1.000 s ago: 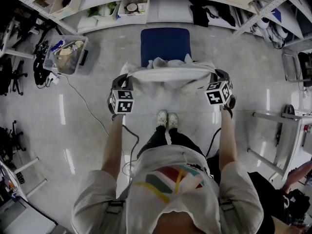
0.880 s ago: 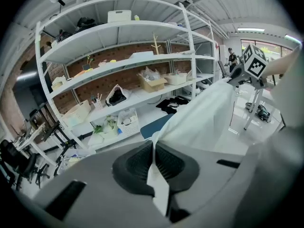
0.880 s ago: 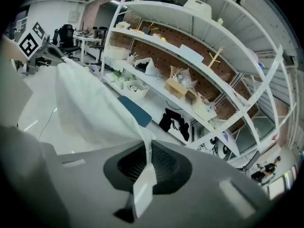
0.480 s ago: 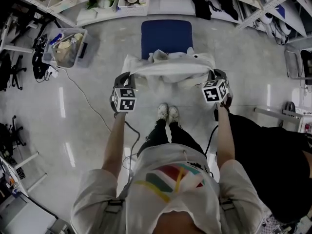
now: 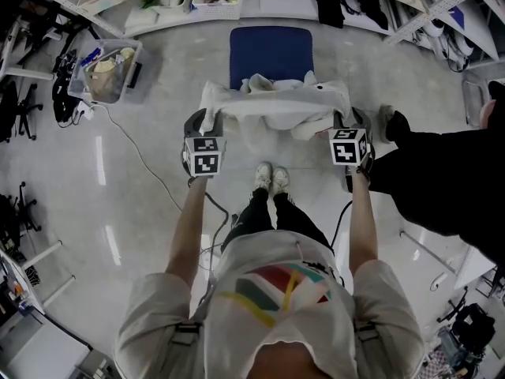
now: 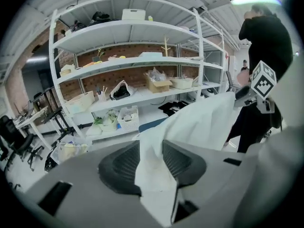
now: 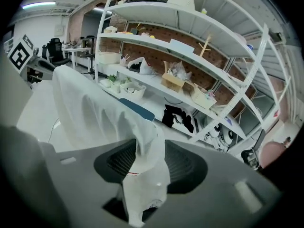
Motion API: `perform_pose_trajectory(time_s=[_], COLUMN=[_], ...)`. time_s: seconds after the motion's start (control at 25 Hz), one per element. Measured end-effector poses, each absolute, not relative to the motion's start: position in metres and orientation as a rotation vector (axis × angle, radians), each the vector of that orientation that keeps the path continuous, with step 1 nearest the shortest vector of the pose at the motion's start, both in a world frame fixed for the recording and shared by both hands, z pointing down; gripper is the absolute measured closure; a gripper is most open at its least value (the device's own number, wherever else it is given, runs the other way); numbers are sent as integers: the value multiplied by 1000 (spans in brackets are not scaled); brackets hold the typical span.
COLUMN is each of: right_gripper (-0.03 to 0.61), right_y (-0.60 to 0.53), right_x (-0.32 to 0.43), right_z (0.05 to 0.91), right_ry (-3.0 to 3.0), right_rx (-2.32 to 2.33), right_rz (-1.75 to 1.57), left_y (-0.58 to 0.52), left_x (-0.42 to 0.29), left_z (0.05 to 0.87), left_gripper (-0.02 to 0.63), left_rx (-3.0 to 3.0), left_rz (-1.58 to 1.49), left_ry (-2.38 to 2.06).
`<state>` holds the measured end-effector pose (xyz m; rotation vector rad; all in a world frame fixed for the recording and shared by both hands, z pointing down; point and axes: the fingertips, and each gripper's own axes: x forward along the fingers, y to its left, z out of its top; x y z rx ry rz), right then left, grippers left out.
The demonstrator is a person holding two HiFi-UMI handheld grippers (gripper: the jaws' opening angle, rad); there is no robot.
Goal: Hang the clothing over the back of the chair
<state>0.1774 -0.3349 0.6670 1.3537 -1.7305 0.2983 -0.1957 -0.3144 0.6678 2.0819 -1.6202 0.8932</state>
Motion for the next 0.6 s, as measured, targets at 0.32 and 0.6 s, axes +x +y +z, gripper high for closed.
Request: perform_pose_trajectory(time_s=[0.32, 0.6], right_gripper=[391, 394], right_y=[-340, -357], right_x=[180, 181], right_z=[636, 577], right_ry=[-1810, -1912], right_rx=[1425, 1536], right_rz=[343, 278], left_y=[-326, -348], left_x=[-195, -180], left_z=[642, 581], left_gripper=[472, 474], left_rx=[2083, 2193], left_rz=[834, 706], left_ry=[-1659, -1720])
